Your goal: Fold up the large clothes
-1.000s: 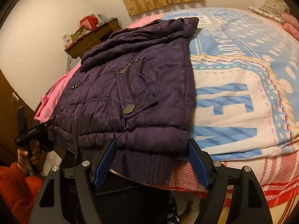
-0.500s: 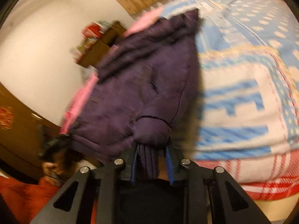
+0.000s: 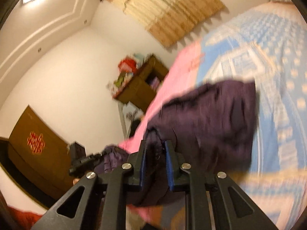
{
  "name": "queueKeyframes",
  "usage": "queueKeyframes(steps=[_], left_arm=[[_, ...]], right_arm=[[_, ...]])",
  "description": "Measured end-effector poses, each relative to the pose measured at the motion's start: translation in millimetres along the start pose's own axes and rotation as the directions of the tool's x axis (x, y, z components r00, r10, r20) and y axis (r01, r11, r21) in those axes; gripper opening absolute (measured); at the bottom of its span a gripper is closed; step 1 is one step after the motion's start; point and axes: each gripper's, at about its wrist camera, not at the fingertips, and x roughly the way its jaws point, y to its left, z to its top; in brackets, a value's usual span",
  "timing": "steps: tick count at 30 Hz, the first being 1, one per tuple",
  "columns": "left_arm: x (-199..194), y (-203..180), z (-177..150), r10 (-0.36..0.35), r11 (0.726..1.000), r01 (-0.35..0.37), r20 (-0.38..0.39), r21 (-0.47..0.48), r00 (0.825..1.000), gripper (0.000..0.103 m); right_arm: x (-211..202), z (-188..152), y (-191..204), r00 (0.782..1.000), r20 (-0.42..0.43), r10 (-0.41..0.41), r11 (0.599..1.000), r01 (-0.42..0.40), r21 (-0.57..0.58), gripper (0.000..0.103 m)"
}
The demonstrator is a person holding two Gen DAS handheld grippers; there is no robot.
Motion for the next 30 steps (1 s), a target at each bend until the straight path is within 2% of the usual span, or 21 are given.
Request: queueKeyframes(steps=[1, 2, 4, 7, 11, 14, 16, 17, 18, 21, 24, 26, 27, 29, 30], left_arm=[[10.3, -1.6, 16.1, -0.005, 1.0, 0.006, 0.002, -0.028, 1.0, 0.023], [20.0, -1.7, 28.5, -0.012, 0.999, 0.012, 0.004, -0.053, 1.0, 0.023], [48.5, -9.0, 59.5, 0.021, 0.998, -0.019, 0.027, -0.06, 0.999, 0.023], [95.2, -10.4, 85.6, 0.073, 0.993, -0.07, 0.027, -0.1, 0.997, 0.023], [175.4, 20.3, 101.3, 0.194, 0.956, -0.199, -0.045, -0.215, 0.98, 0.023], [212.1, 41.6, 96.8, 0.256, 0.931, -0.271, -0.09, -0.245, 0.962, 0.023], [216.9, 45.3, 91.5, 0.26, 0.935, -0.271, -0.079, -0.229, 0.962, 0.024], [214.3, 43.8, 89.1, 0.257, 0.94, -0.266, -0.072, -0.214, 0.964, 0.024], [211.9, 41.7, 87.2, 0.256, 0.945, -0.264, -0.069, -0.193, 0.964, 0.025], [205.4, 36.1, 87.9, 0.239, 0.957, -0.248, -0.075, -0.154, 0.968, 0.032], [188.7, 29.7, 100.0, 0.185, 0.979, -0.191, -0.073, -0.075, 0.98, 0.042], [165.4, 21.6, 102.7, 0.19, 0.982, -0.19, -0.016, 0.017, 0.982, 0.066], [152.2, 17.0, 104.6, 0.219, 0.972, -0.221, 0.041, 0.081, 0.975, 0.073], [127.8, 7.6, 107.6, 0.274, 0.928, -0.304, 0.162, 0.214, 0.948, 0.096], [119.6, 6.1, 108.7, 0.277, 0.911, -0.324, 0.202, 0.256, 0.939, 0.099]], right_arm=[[2.5, 21.4, -1.4, 0.999, 0.048, 0.008, 1.0, -0.008, 0.004, 0.011], [4.8, 33.6, -2.0, 0.997, 0.078, -0.001, 1.0, 0.001, 0.0, 0.006], [17.2, 71.7, -4.2, 0.984, 0.16, -0.081, 0.995, 0.089, -0.046, 0.004], [52.5, 107.7, -20.5, 0.959, 0.218, -0.18, 0.978, 0.198, -0.065, 0.004], [81.4, 116.5, -43.9, 0.936, 0.24, -0.258, 0.954, 0.286, -0.09, 0.004], [75.7, 108.4, -69.4, 0.93, 0.243, -0.276, 0.951, 0.301, -0.069, 0.008], [71.0, 102.0, -85.3, 0.929, 0.206, -0.309, 0.945, 0.323, -0.042, 0.044], [71.1, 99.6, -91.9, 0.931, 0.184, -0.316, 0.944, 0.327, -0.035, 0.088], [71.8, 95.0, -100.9, 0.932, 0.158, -0.326, 0.942, 0.334, -0.028, 0.102], [77.4, 86.2, -117.0, 0.933, 0.127, -0.336, 0.937, 0.345, -0.05, 0.102], [93.6, 82.8, -124.3, 0.928, 0.084, -0.364, 0.925, 0.371, -0.081, 0.102], [110.2, 79.4, -129.2, 0.922, 0.039, -0.386, 0.913, 0.388, -0.125, 0.102], [122.3, 80.2, -132.2, 0.925, 0.009, -0.38, 0.914, 0.377, -0.152, 0.102], [135.0, 76.8, -135.8, 0.929, -0.017, -0.37, 0.916, 0.362, -0.171, 0.102], [144.8, 76.6, -138.4, 0.93, -0.038, -0.366, 0.918, 0.354, -0.18, 0.102]])
